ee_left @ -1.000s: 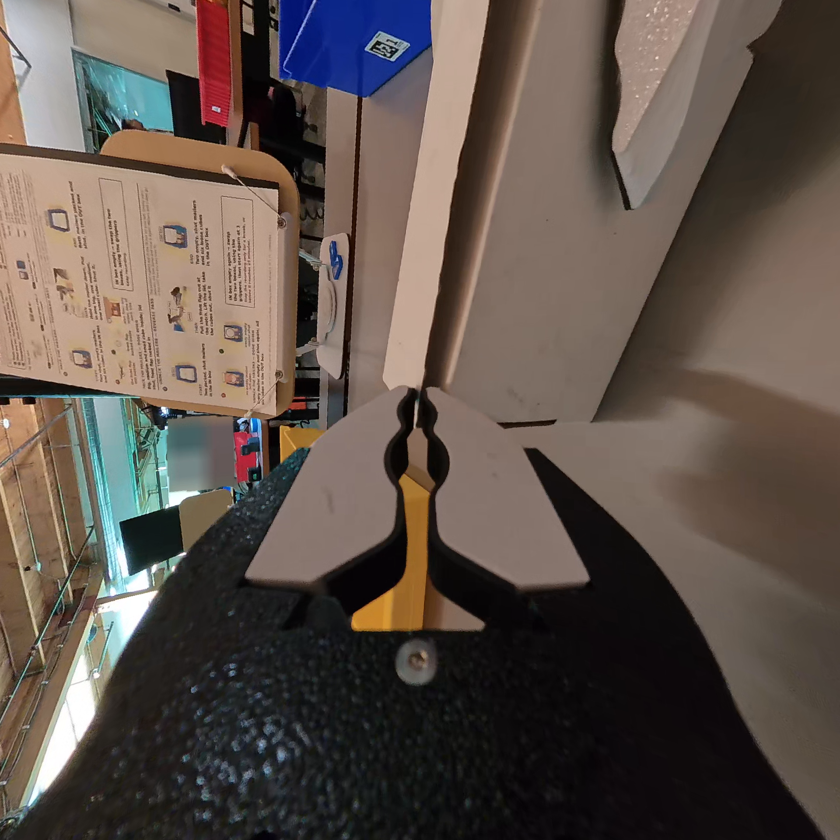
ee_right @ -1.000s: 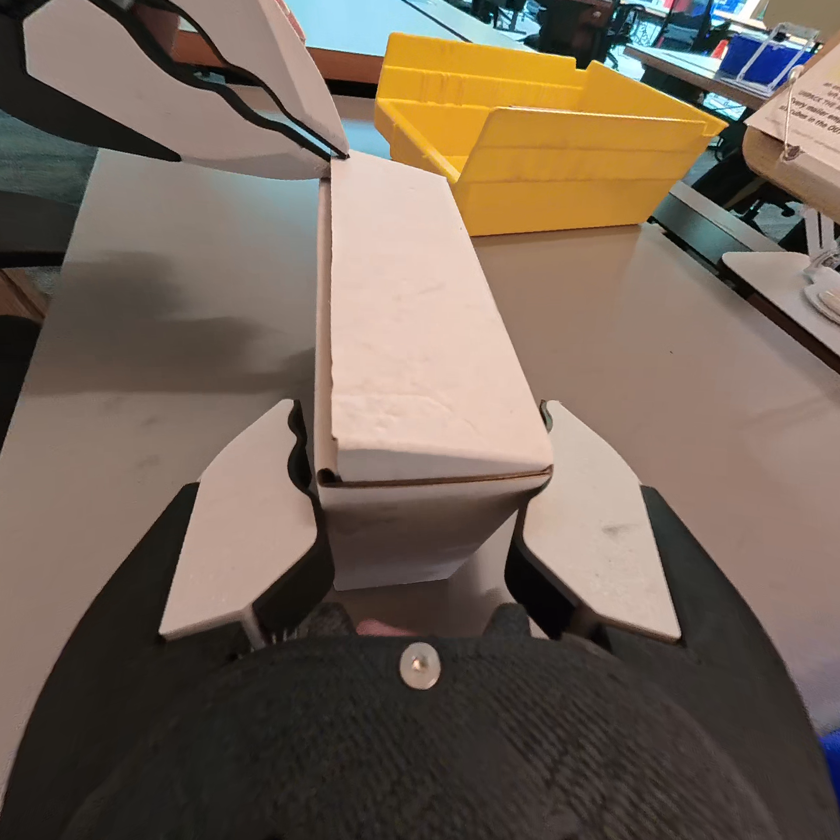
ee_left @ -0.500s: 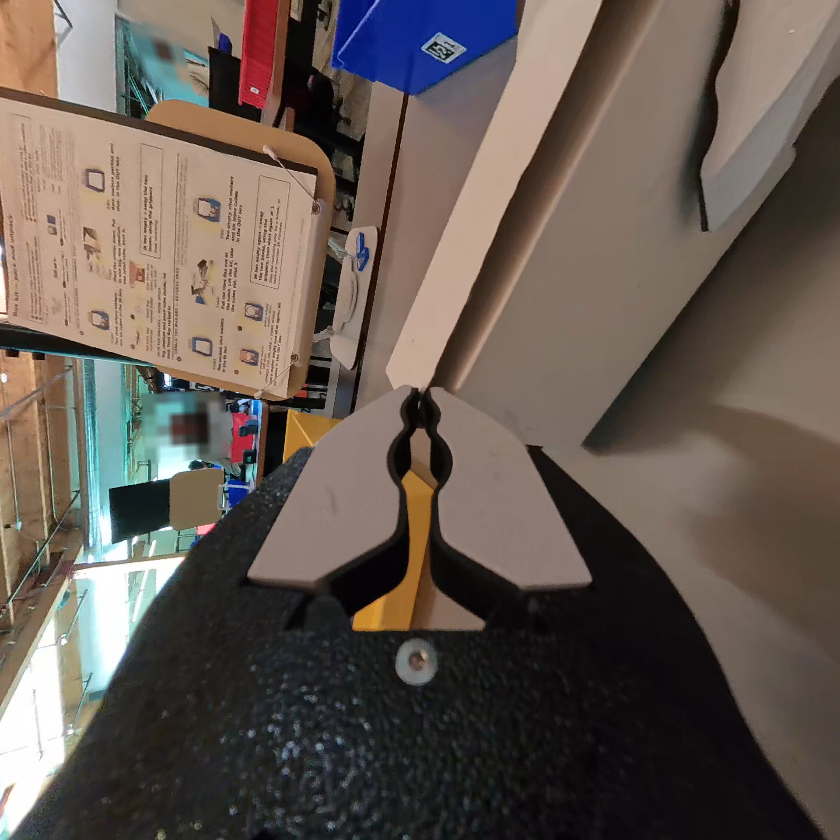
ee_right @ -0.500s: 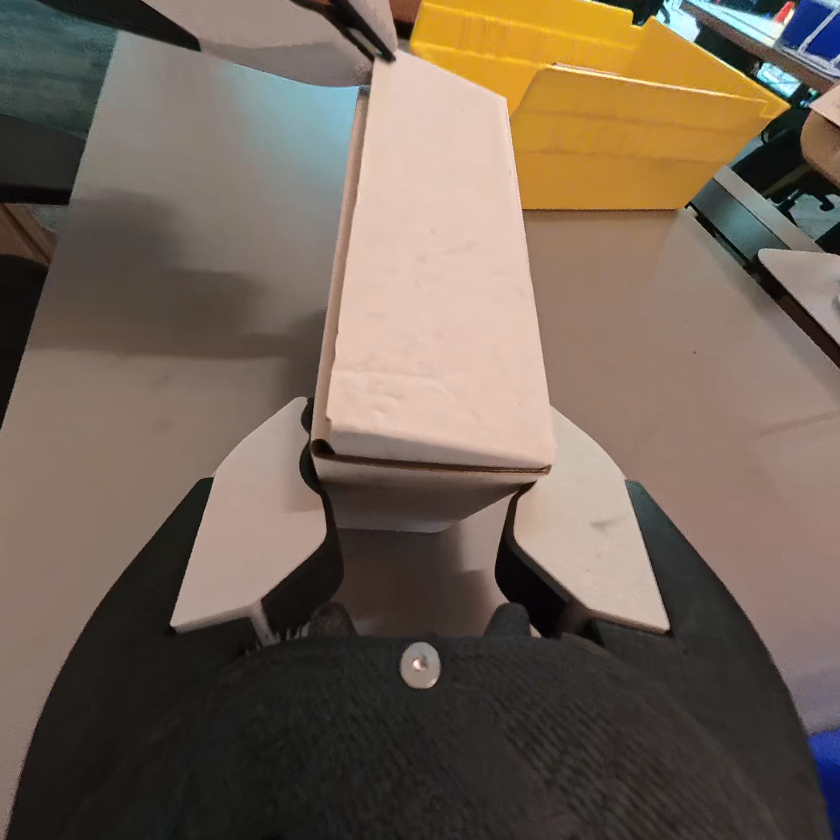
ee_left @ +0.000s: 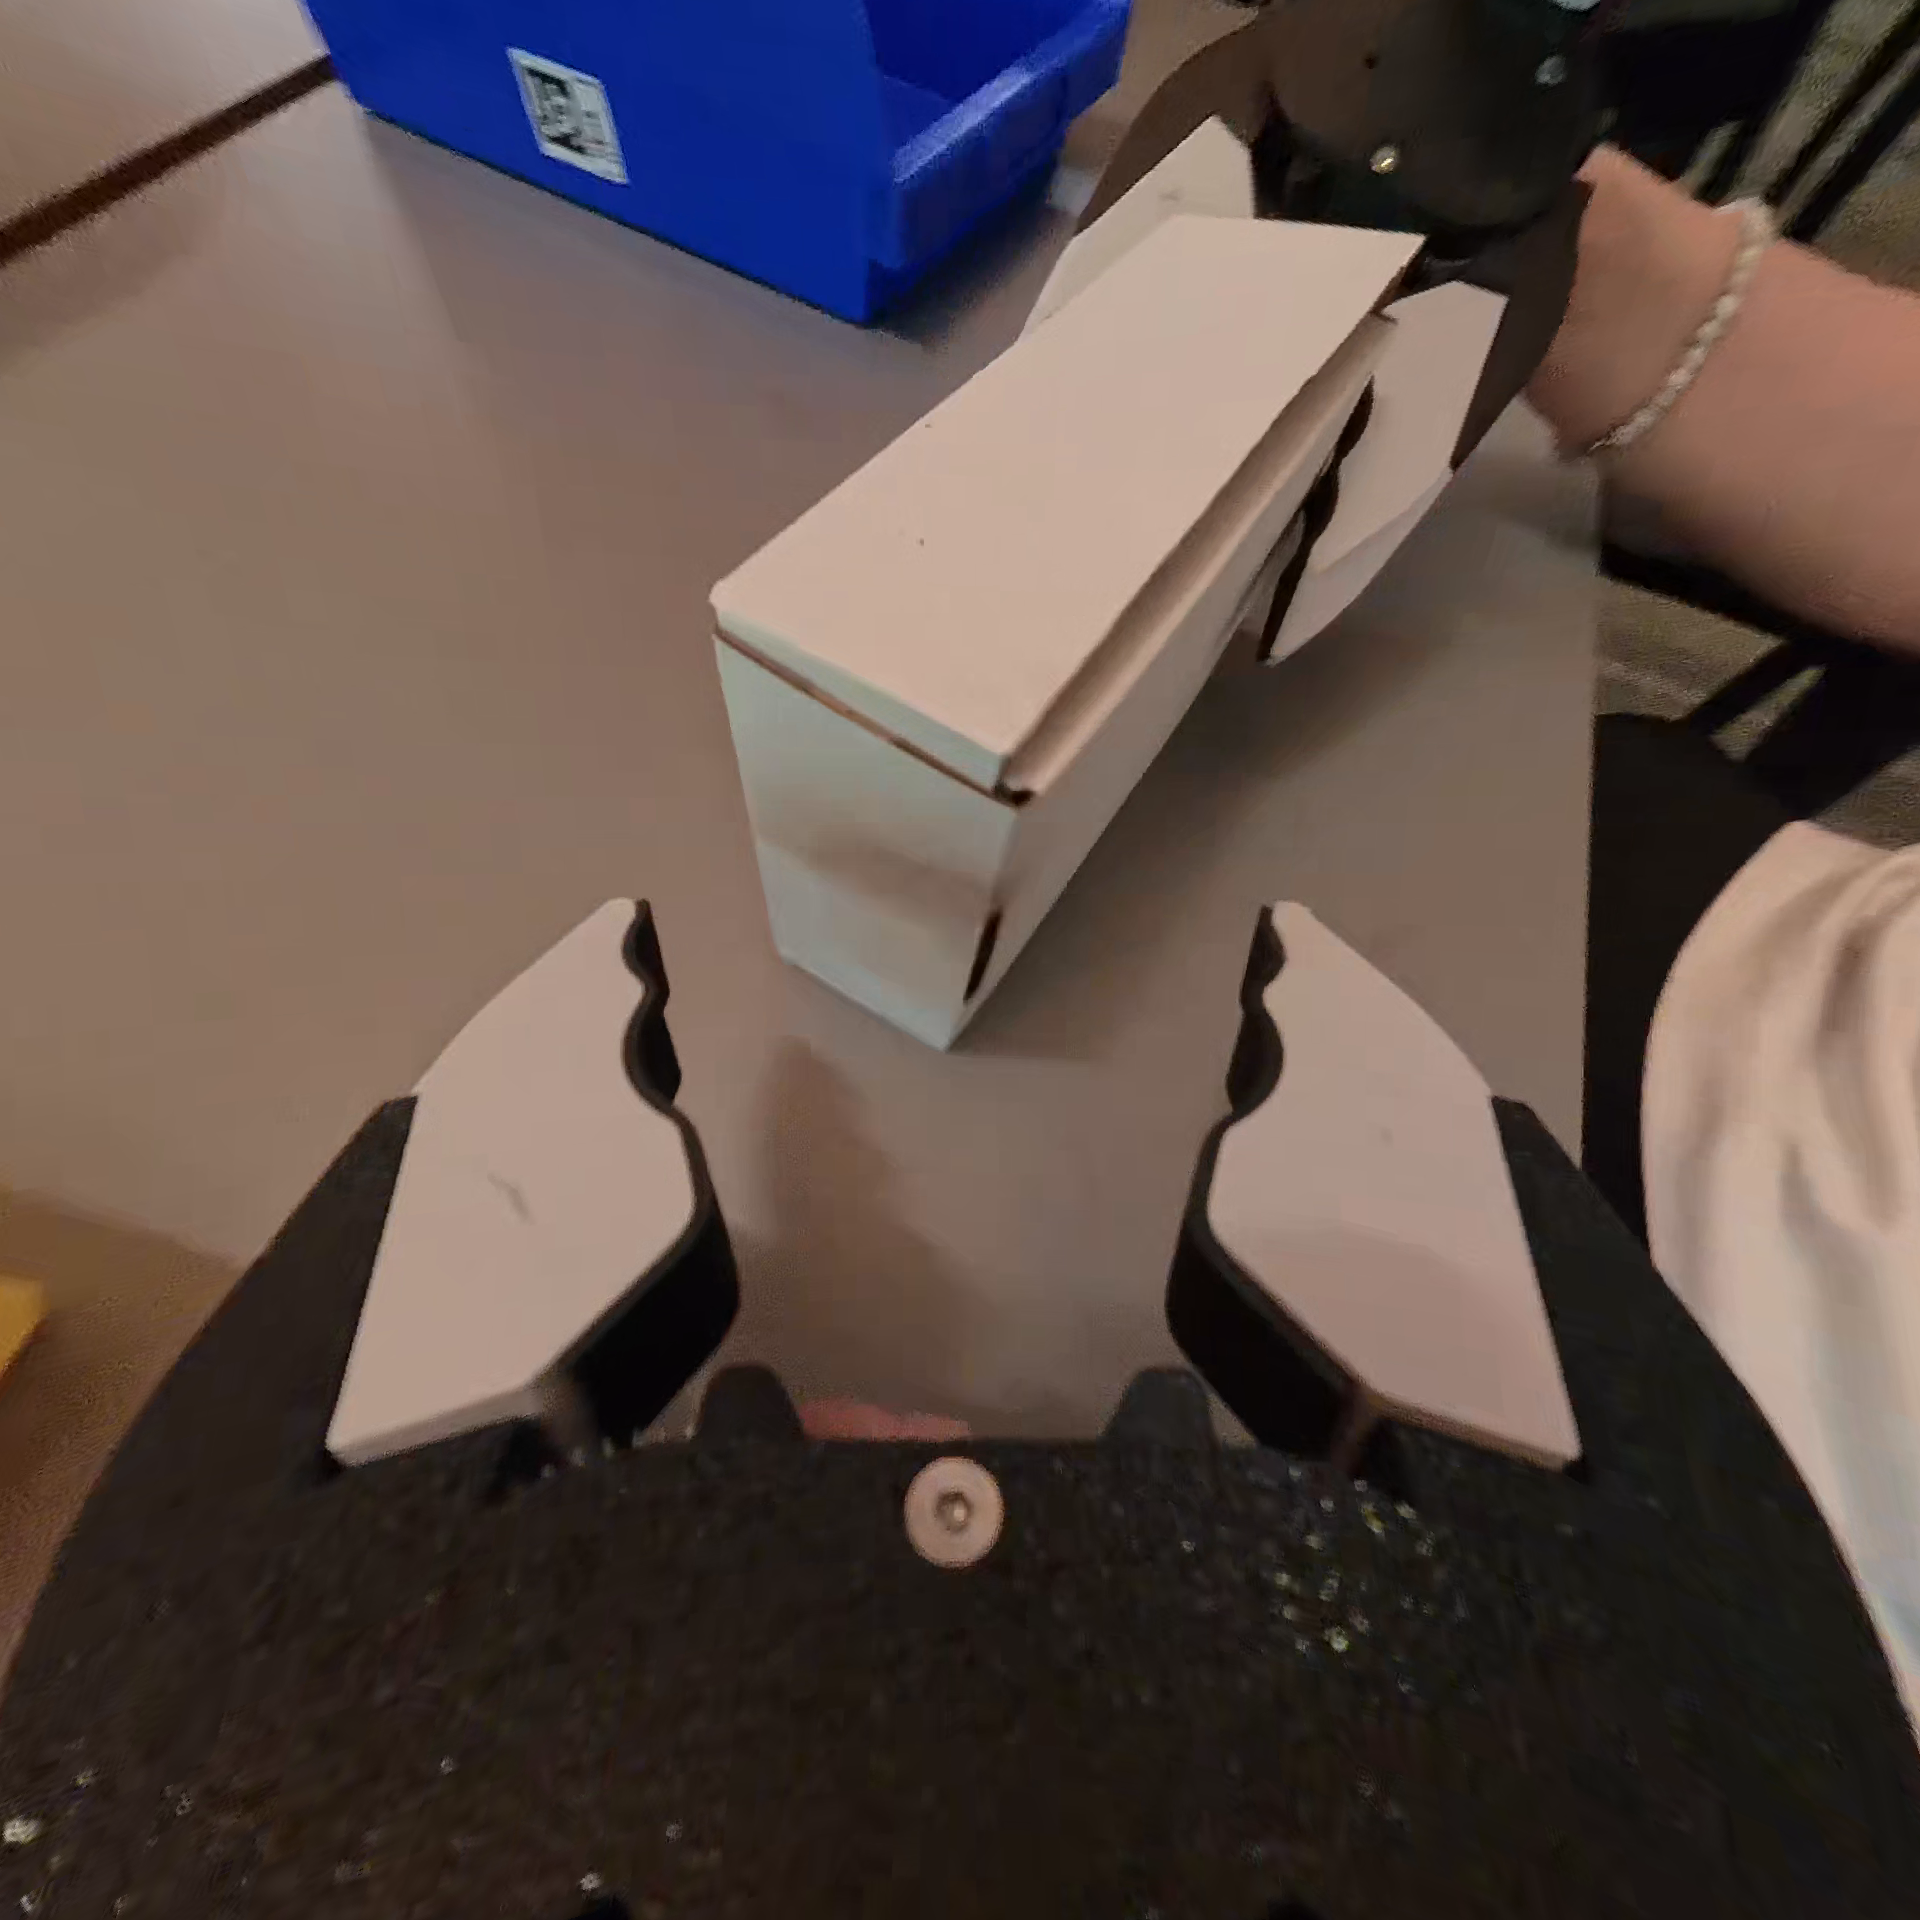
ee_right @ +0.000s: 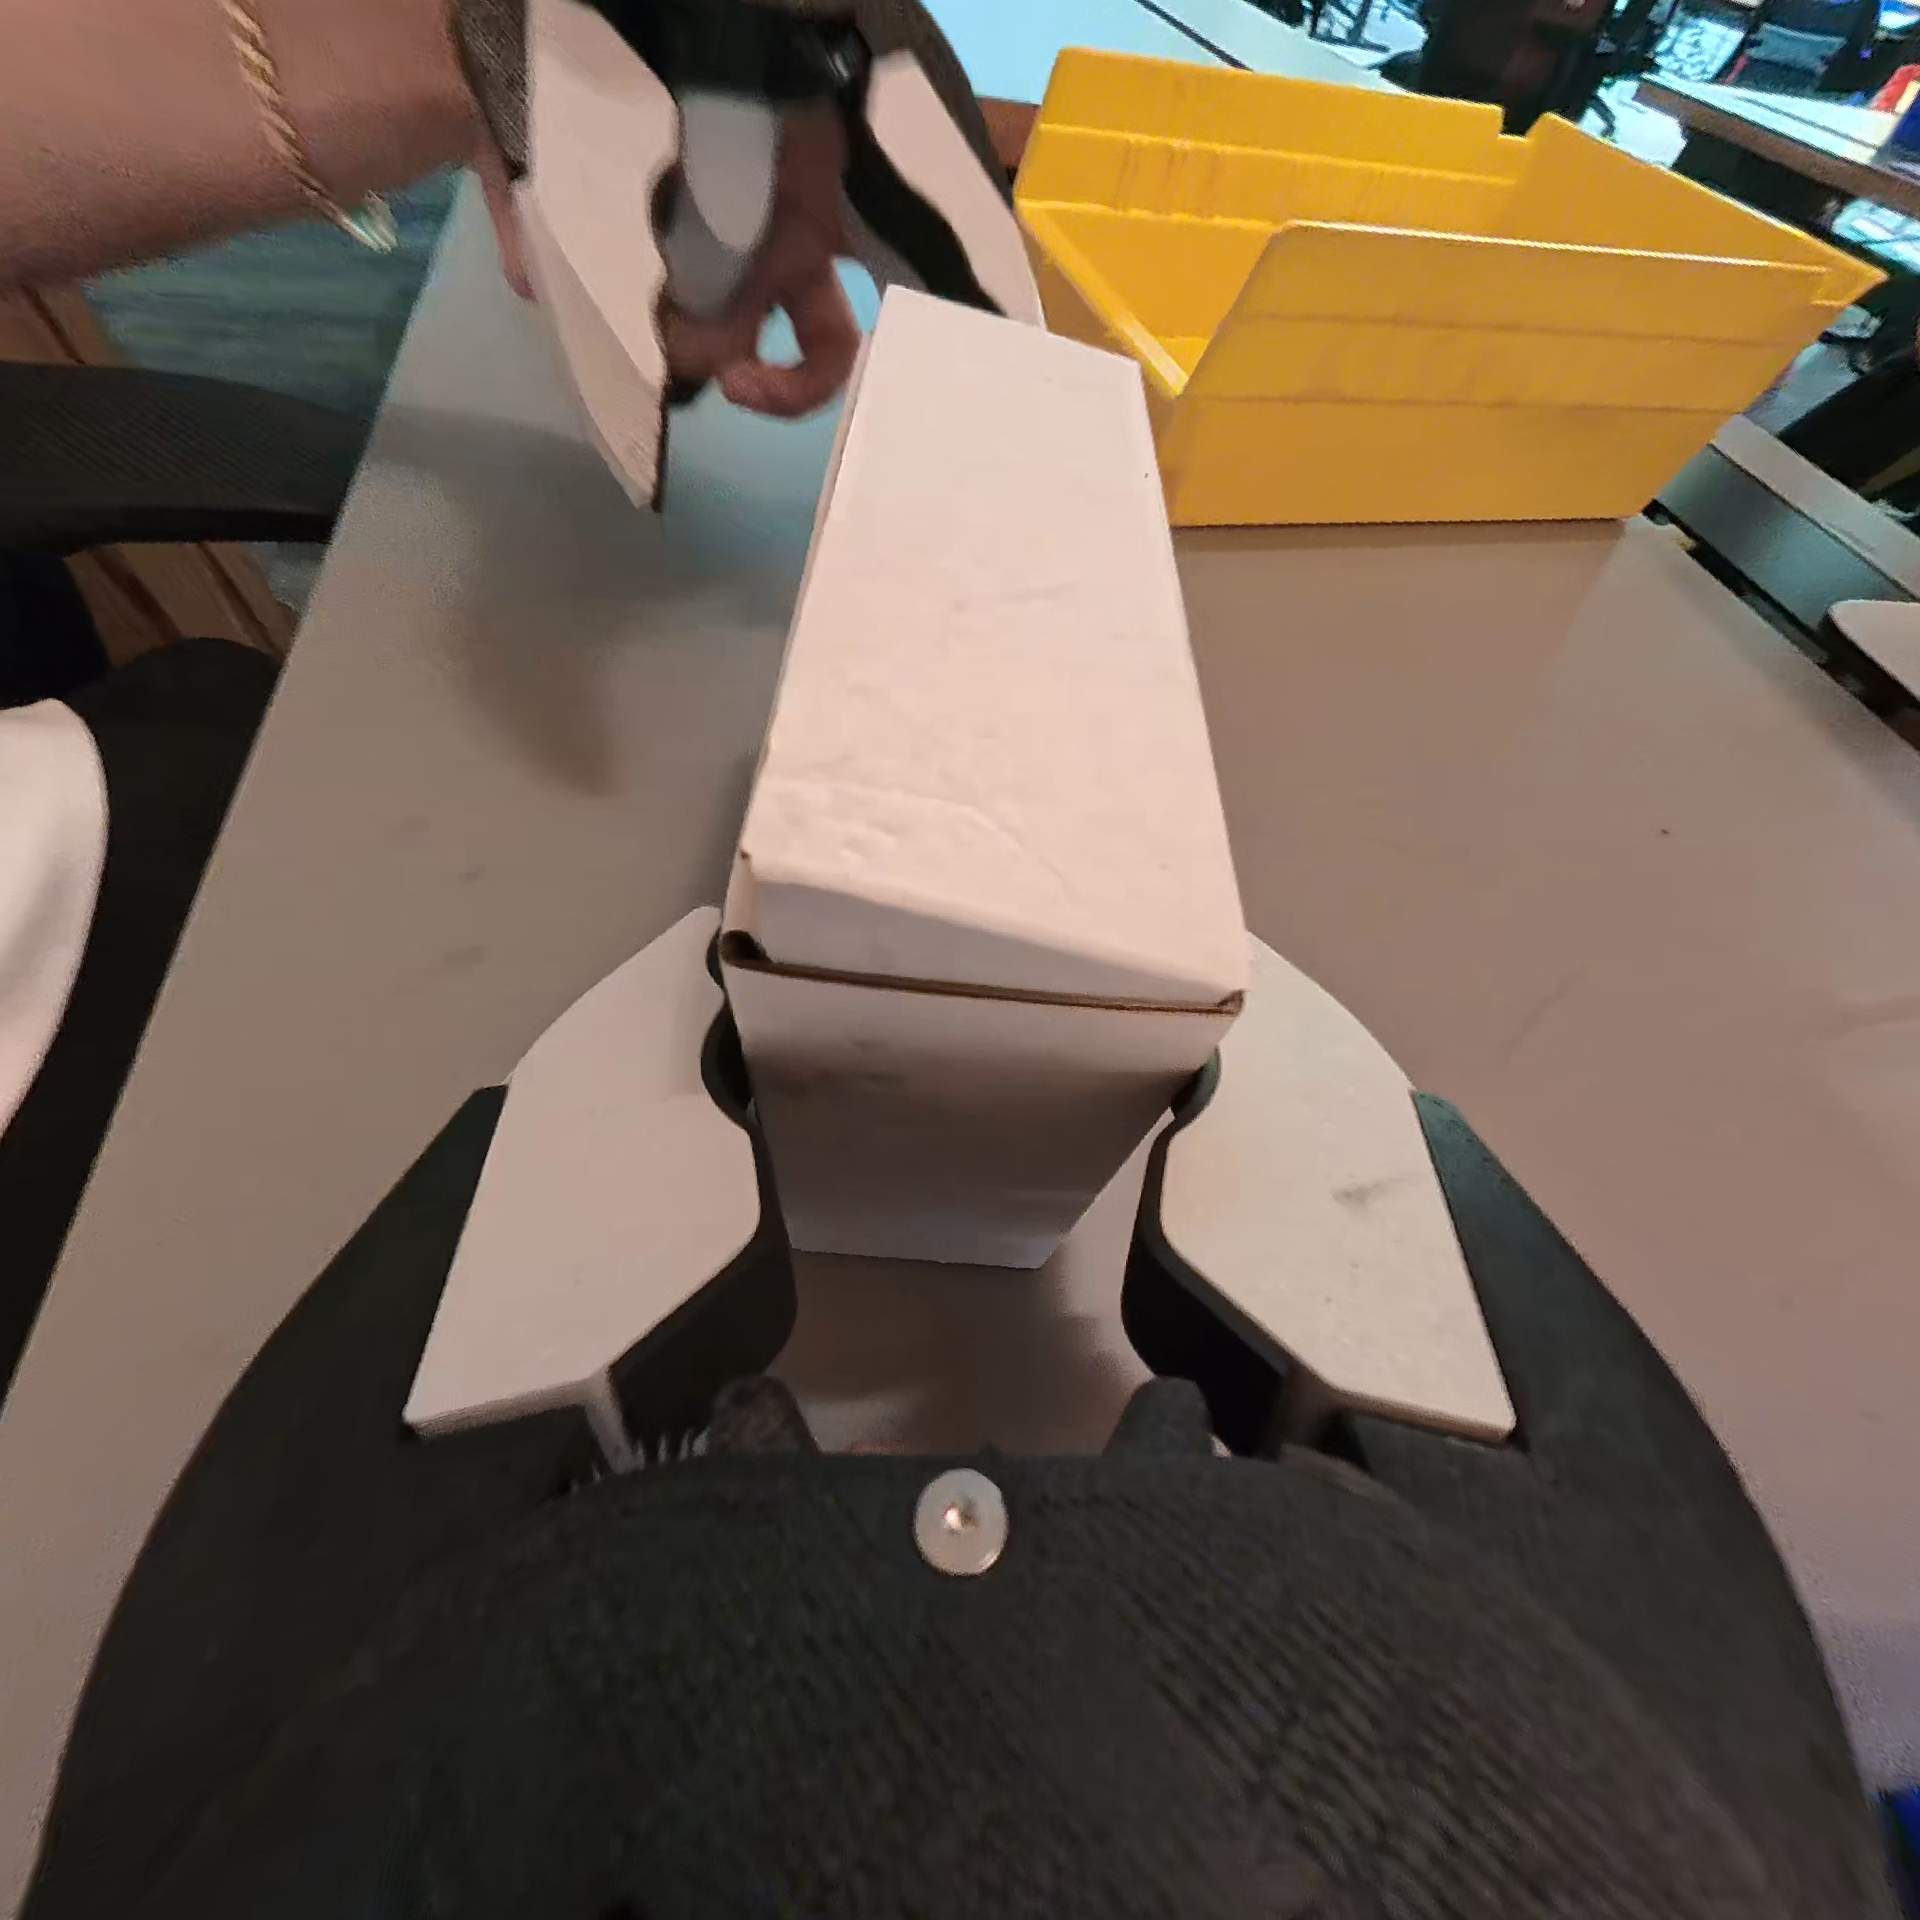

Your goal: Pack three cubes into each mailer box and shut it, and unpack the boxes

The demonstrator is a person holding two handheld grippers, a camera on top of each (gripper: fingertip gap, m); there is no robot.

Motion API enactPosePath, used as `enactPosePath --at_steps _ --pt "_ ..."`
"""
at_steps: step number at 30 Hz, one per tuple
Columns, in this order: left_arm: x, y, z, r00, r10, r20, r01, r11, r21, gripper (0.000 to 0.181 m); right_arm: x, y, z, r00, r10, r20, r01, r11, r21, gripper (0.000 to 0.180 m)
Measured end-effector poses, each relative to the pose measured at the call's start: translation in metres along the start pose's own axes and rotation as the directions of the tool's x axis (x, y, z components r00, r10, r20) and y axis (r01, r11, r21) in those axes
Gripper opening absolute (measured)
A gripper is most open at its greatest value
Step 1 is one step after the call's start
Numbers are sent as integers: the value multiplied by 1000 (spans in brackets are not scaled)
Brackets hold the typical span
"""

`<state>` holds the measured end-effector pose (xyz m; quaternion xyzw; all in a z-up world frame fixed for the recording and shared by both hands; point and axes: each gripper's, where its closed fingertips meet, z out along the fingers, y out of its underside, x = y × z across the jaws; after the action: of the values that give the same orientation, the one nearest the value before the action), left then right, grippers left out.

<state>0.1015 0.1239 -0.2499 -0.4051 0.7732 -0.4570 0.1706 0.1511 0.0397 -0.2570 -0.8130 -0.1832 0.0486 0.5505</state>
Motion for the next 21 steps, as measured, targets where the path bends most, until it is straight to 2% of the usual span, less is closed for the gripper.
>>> enactPosePath --at_steps 5,7,9,12,14,16,18,21 --pt "9 0 34 993 70 -97 -67 997 31 103 -16 -1 -1 994 -2 108 1 1000 15 78" --pt "24 2 43 982 76 -170 -72 997 28 95 -18 -2 -1 993 -2 119 0 1000 15 78" --pt "24 5 49 984 110 -143 -110 994 6 90 -17 1 -2 993 7 120 -6 1000 -8 78" --pt "21 5 51 985 151 -81 -151 989 0 86 2 2 -20 998 -56 -17 55 995 -87 90" --pt "19 5 51 988 149 -48 -149 989 2 86 12 -18 -41 988 -104 -113 95 992 -79 88" --pt "18 5 51 989 145 -42 -145 989 1 86 10 -54 -54 943 -262 -206 251 965 -78 78" --pt "17 5 52 991 125 -55 -125 992 -1 86 -2 -86 -53 847 -463 -260 442 886 -139 67" --pt "18 4 53 991 127 -50 -127 992 -1 86 -19 -91 -25 746 -643 -175 576 754 -317 69"
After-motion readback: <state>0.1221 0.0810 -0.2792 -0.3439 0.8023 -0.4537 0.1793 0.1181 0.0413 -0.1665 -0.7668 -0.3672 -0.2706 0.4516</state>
